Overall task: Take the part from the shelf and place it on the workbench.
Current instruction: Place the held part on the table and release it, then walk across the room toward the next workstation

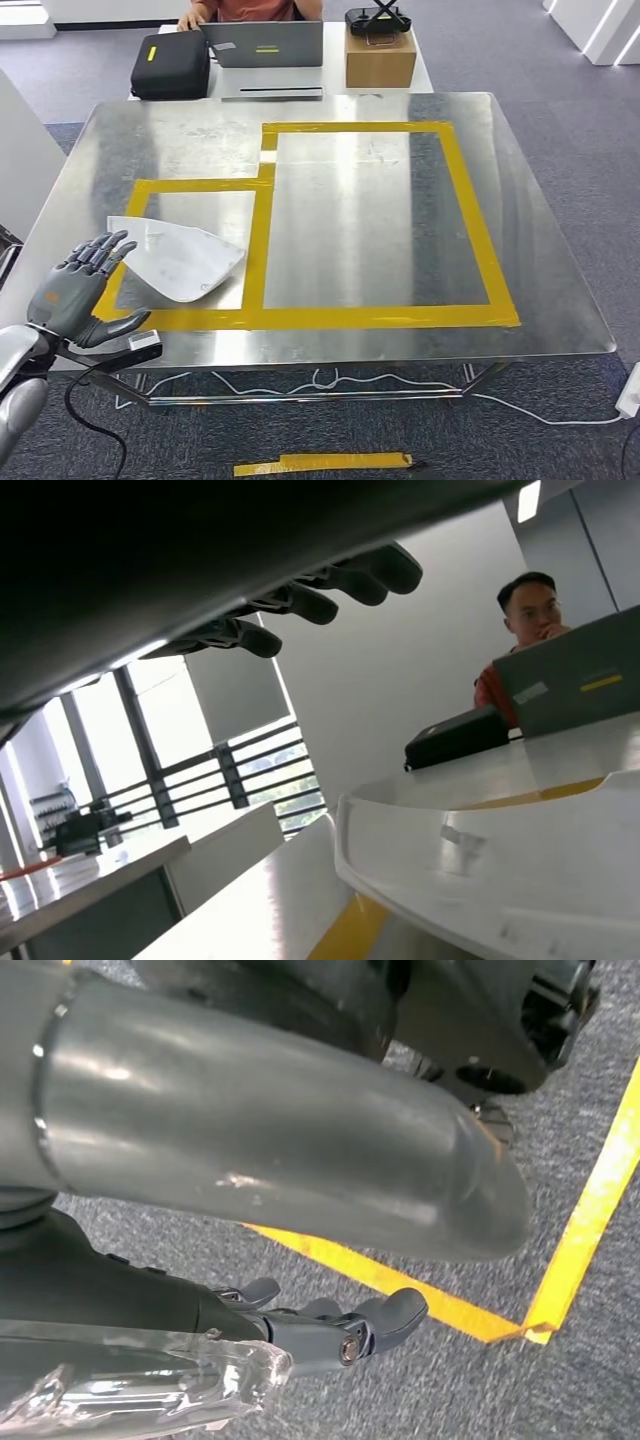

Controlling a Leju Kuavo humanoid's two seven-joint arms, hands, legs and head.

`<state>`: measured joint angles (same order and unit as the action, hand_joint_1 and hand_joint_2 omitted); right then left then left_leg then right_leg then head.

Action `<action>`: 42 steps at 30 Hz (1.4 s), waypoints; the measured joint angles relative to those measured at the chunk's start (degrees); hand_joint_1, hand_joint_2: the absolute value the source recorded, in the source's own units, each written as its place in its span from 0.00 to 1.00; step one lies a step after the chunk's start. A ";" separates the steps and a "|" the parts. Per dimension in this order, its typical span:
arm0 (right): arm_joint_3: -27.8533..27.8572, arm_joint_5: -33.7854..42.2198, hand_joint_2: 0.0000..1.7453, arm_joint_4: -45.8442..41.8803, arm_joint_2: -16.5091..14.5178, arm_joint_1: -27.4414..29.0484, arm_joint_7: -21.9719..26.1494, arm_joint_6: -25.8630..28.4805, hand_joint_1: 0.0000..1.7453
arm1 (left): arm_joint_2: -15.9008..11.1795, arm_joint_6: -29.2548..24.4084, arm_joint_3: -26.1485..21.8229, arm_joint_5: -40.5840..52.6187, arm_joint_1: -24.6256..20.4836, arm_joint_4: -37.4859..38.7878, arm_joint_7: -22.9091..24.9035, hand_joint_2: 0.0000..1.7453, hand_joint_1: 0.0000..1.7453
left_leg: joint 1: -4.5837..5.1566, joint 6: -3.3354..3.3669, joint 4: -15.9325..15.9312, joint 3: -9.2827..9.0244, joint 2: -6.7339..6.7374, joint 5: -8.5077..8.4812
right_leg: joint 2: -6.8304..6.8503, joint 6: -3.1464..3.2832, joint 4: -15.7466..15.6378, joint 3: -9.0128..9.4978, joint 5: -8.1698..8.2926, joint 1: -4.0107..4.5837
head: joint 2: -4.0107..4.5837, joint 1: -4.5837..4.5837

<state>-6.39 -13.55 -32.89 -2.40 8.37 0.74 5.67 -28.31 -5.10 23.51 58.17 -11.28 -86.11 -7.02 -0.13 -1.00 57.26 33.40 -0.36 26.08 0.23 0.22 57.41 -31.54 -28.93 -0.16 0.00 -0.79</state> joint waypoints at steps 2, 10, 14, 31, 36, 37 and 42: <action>-0.03 0.16 0.00 -0.02 0.00 0.02 0.07 -0.08 0.00 | 0.13 -0.31 -0.15 0.11 0.07 -0.15 -0.01 0.00 0.00 | 0.06 0.24 0.01 0.00 0.00 0.03 | -0.01 -0.28 -0.31 0.15 0.18 -0.05 | 0.00 0.00; -0.06 0.32 0.00 -0.15 0.01 0.09 0.11 -0.26 0.00 | 0.25 -0.85 -0.56 0.58 0.34 -0.36 -0.27 0.00 0.00 | 0.21 0.63 0.08 0.00 0.00 0.09 | -0.01 -1.06 -0.65 0.27 0.36 -0.24 | 0.00 -0.02; -0.06 0.33 0.00 -0.17 0.02 0.12 0.11 -0.29 0.00 | 0.22 -1.01 -0.72 0.58 0.38 -0.37 -0.75 0.00 0.00 | 0.22 0.64 0.08 -0.02 0.00 0.08 | -0.01 -1.13 -0.65 0.26 0.37 -0.25 | 0.00 -0.03; -0.10 0.66 0.00 -0.46 0.04 0.30 0.12 -0.39 0.00 | 0.04 -1.04 -0.92 0.29 0.64 -0.58 -1.17 0.00 0.00 | 0.10 1.93 -0.92 -0.59 0.04 -0.52 | 0.03 -2.16 -1.45 0.59 0.68 -0.36 | 0.00 -0.04; -0.30 1.19 0.00 -0.89 0.20 0.63 -0.04 -0.43 0.00 | 0.21 -0.89 -1.14 -0.33 0.80 -0.86 -1.22 0.00 0.00 | -0.24 2.65 -2.72 -1.14 0.20 -1.84 | -0.16 -2.97 10.99 -5.13 -6.36 -0.66 | 0.00 0.25; -0.41 1.24 0.00 -0.96 0.22 0.76 -0.08 -0.44 0.00 | 0.31 -0.84 -1.14 -0.39 0.94 -0.86 -1.22 0.00 0.00 | -0.25 2.57 -2.59 -0.98 0.20 -1.87 | -0.15 -3.23 13.15 -6.13 -6.87 -0.84 | 0.00 0.25; -0.73 1.44 0.00 -1.66 0.44 0.88 -0.61 -0.49 0.00 | 0.47 -0.53 -1.32 -0.54 0.99 -0.88 -1.21 0.00 0.00 | -0.52 0.78 -0.43 0.43 0.05 -1.48 | -0.58 -4.15 2.06 -0.29 -0.99 -2.07 | 0.00 0.23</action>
<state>-7.12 -12.11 -34.55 -1.96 9.24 0.13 5.18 -27.84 -5.64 22.19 57.63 -10.29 -87.00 -8.22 -0.65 -0.23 56.83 33.83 -0.31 24.60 -0.35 -3.93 59.48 -31.83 -29.92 -2.23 0.00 -0.56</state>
